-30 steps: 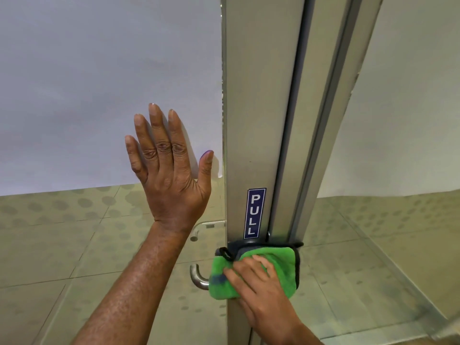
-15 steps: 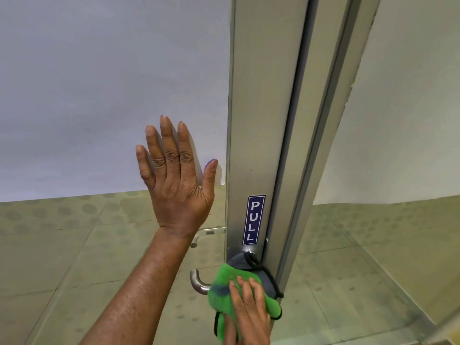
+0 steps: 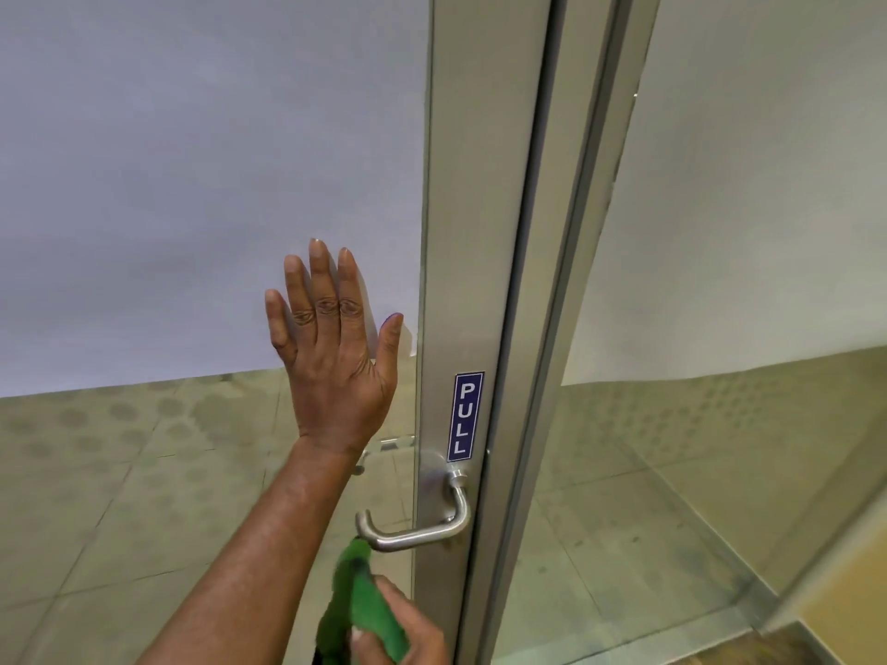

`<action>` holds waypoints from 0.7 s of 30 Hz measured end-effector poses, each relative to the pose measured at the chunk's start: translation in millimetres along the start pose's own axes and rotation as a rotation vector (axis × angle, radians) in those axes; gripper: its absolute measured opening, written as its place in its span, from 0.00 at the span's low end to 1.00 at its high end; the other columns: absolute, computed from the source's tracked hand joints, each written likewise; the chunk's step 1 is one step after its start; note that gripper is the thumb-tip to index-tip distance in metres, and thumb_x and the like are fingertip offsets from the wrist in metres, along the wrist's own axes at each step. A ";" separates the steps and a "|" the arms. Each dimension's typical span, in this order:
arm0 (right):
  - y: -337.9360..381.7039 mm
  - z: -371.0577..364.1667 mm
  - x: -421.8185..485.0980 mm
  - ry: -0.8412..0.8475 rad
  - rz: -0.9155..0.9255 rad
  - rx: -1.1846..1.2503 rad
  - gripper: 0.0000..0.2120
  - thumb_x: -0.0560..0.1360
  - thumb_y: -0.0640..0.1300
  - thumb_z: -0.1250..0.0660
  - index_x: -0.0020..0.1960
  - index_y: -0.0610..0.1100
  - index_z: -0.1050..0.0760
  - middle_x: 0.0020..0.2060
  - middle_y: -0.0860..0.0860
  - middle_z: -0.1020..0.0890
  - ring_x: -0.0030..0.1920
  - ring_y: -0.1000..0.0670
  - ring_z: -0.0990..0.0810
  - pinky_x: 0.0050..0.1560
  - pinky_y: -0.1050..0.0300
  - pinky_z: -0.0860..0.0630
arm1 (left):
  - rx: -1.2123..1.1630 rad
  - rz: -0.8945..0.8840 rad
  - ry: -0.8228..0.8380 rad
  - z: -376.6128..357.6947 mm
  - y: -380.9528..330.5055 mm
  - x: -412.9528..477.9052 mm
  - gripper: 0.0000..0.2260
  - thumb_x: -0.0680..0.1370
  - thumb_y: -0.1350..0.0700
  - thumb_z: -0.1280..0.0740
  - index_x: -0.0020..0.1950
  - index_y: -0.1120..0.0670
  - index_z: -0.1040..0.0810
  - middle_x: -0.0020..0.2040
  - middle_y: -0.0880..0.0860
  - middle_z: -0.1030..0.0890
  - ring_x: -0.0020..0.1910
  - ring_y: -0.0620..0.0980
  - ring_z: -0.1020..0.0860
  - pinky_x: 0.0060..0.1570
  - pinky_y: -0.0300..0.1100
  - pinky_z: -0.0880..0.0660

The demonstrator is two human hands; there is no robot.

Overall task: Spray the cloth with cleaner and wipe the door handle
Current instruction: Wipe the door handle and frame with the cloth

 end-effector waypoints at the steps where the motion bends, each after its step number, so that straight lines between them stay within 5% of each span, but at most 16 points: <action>1: -1.1 0.4 -13.9 0.067 0.031 0.086 0.16 0.74 0.42 0.27 0.62 0.50 0.17 0.53 0.43 0.13 0.57 0.36 0.16 0.60 0.52 0.24 | -0.033 0.002 0.010 2.4 -0.5 -0.1 0.31 0.86 0.43 0.46 0.84 0.59 0.49 0.84 0.63 0.44 0.82 0.54 0.54 0.80 0.59 0.56; 6: 29.9 20.9 -38.0 0.171 0.150 0.470 0.23 0.69 0.36 0.26 0.64 0.43 0.18 0.55 0.36 0.14 0.55 0.38 0.15 0.54 0.52 0.19 | -0.262 0.001 0.028 23.2 -1.5 -1.5 0.28 0.86 0.49 0.41 0.83 0.60 0.41 0.83 0.62 0.42 0.84 0.62 0.47 0.82 0.60 0.53; 10: 46.0 38.1 -51.4 -0.016 0.055 0.730 0.36 0.56 0.40 0.15 0.62 0.35 0.20 0.56 0.33 0.16 0.56 0.33 0.15 0.49 0.46 0.15 | -0.467 0.020 0.003 52.6 -0.1 -15.5 0.21 0.86 0.54 0.39 0.78 0.59 0.30 0.80 0.58 0.33 0.82 0.58 0.39 0.81 0.54 0.44; 13: 69.1 42.8 -50.2 -0.105 0.065 0.905 0.25 0.67 0.36 0.24 0.64 0.34 0.21 0.58 0.33 0.16 0.56 0.34 0.15 0.48 0.46 0.15 | -0.639 0.125 0.054 75.0 -1.7 -43.7 0.13 0.84 0.52 0.38 0.59 0.53 0.15 0.60 0.50 0.14 0.63 0.42 0.20 0.63 0.51 0.25; 15: 83.2 43.9 -51.5 -0.090 0.085 0.975 0.20 0.73 0.35 0.33 0.65 0.36 0.22 0.59 0.34 0.17 0.57 0.36 0.16 0.50 0.46 0.15 | -0.786 0.346 0.298 81.0 -4.1 -63.0 0.17 0.84 0.43 0.38 0.47 0.47 0.13 0.44 0.42 0.12 0.42 0.34 0.19 0.44 0.48 0.21; 16: 88.8 44.9 -53.2 -0.084 0.094 0.992 0.19 0.74 0.36 0.34 0.65 0.36 0.22 0.60 0.34 0.17 0.57 0.36 0.16 0.50 0.45 0.15 | -0.863 0.444 0.459 80.2 -7.0 -73.3 0.20 0.83 0.39 0.39 0.43 0.48 0.13 0.39 0.43 0.12 0.38 0.36 0.17 0.42 0.49 0.20; 21: 112.8 42.4 -65.9 -0.092 0.151 0.923 0.18 0.76 0.36 0.34 0.65 0.37 0.22 0.60 0.34 0.17 0.61 0.33 0.18 0.63 0.36 0.23 | -1.173 0.505 0.933 99.7 -26.3 -95.5 0.21 0.82 0.40 0.39 0.52 0.52 0.13 0.47 0.51 0.11 0.50 0.47 0.13 0.57 0.48 0.18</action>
Point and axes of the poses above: each hand's wrist, its own x-axis towards the middle knuckle, its own z-axis out of the back of the hand, y = z × x, the point moved 5 cm from there along x, towards the middle knuckle
